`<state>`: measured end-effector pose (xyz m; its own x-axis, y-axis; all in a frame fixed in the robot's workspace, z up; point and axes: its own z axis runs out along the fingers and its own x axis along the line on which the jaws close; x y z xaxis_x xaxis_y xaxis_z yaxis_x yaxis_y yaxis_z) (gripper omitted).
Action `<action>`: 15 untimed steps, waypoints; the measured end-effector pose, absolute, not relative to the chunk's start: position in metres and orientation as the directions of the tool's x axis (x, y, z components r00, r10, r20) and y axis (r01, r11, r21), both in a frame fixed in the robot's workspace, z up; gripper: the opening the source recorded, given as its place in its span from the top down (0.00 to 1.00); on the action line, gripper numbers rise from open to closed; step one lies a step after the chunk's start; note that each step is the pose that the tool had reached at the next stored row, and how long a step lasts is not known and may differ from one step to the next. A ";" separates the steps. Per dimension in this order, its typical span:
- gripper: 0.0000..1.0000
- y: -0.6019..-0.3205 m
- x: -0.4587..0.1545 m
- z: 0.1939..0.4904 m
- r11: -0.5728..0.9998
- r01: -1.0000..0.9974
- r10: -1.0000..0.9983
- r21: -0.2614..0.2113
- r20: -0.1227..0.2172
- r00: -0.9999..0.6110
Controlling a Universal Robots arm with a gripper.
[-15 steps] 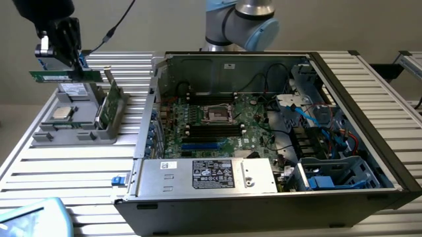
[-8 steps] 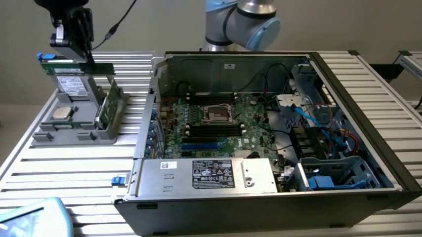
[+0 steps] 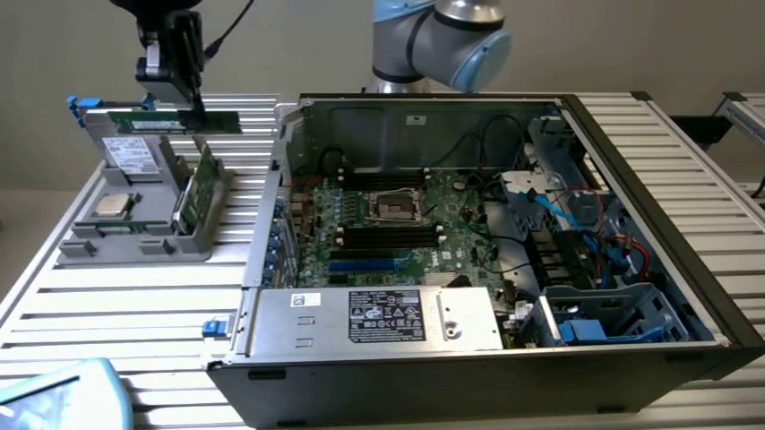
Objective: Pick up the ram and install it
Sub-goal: 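Pick up the ram and move it above insertion slot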
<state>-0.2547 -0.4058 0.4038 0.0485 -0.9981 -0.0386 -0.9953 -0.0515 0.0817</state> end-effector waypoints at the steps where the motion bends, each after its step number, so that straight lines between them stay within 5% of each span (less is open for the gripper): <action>1: 0.86 -0.406 -0.250 0.404 -0.052 -0.995 -0.998 0.082 -0.039 0.049; 15: 0.86 -0.406 -0.186 0.404 -0.063 -0.995 -0.995 0.079 -0.085 0.056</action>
